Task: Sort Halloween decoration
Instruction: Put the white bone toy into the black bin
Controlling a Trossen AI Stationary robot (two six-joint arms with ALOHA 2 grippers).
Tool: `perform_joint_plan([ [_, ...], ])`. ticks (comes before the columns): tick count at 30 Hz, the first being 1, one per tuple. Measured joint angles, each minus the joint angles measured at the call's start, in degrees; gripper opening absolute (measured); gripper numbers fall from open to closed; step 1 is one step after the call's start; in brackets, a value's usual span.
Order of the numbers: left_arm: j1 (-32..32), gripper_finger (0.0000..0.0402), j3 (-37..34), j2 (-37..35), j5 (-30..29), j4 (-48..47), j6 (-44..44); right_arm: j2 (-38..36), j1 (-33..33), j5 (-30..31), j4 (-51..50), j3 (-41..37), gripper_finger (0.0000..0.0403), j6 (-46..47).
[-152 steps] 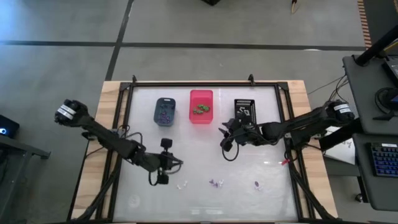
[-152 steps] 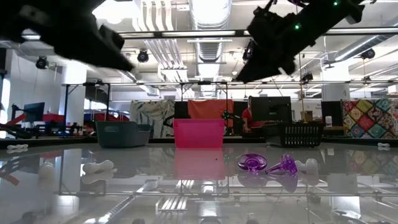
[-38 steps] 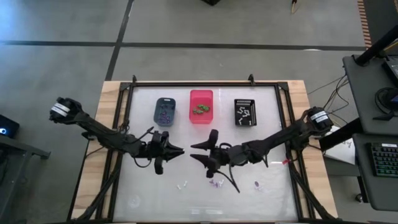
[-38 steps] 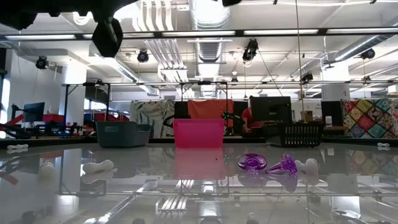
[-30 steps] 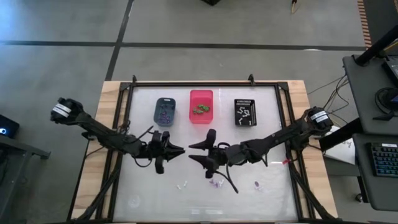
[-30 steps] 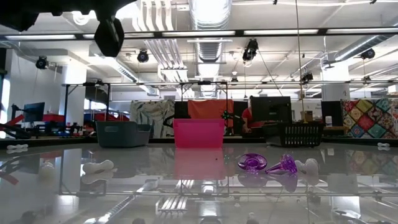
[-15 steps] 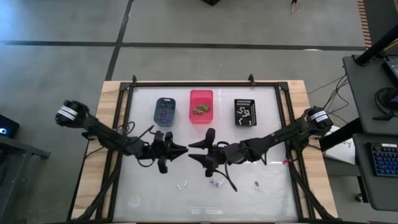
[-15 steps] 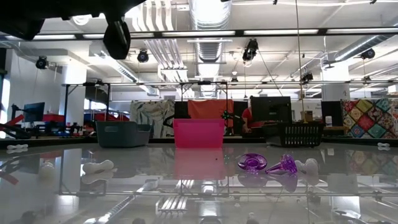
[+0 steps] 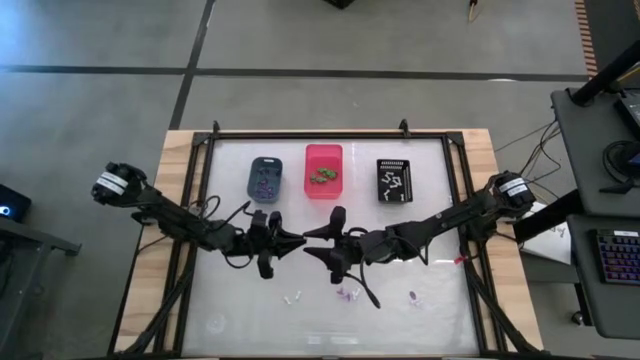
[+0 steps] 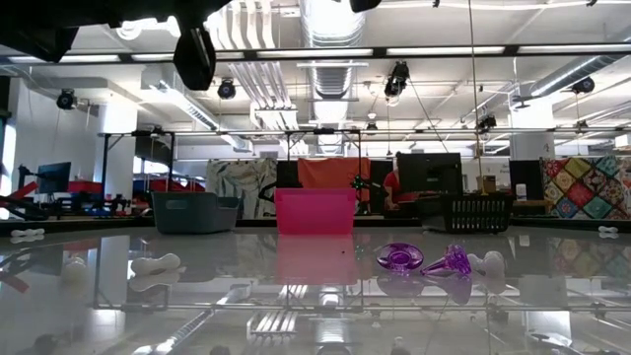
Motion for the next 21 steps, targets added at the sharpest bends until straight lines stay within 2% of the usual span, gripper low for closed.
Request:
perform_joint_plan([
  [11,0.00,0.0000,-0.23,0.00,0.03,-0.79,-0.14,0.00,0.00,0.02,0.18,0.31,0.0183,-2.30],
  [21,0.00,0.0000,-0.33,-0.02,0.57,-0.82,-0.19,0.00,0.00,0.07,0.09,0.35,0.0116,-3.23],
])
